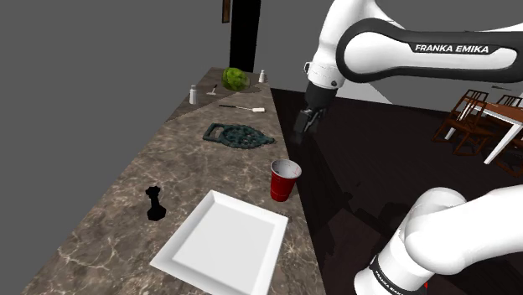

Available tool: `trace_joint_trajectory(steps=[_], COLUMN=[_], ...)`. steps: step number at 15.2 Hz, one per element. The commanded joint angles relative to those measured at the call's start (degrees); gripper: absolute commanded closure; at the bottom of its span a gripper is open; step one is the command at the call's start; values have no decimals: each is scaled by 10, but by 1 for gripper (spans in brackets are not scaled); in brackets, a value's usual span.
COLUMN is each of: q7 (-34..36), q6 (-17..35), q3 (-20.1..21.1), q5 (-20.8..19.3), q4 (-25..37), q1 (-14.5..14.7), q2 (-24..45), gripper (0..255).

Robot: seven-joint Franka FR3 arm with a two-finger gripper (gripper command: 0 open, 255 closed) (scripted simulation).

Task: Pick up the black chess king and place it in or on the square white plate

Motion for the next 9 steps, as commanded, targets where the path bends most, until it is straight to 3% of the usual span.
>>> trace_joint_trajectory(steps=[1, 9], q7=[22, 106], q6=[15, 59], q3=[20, 96], q5=[10, 27], q4=[17, 92], q1=[7, 28], q2=[34, 164], gripper=[0, 0])
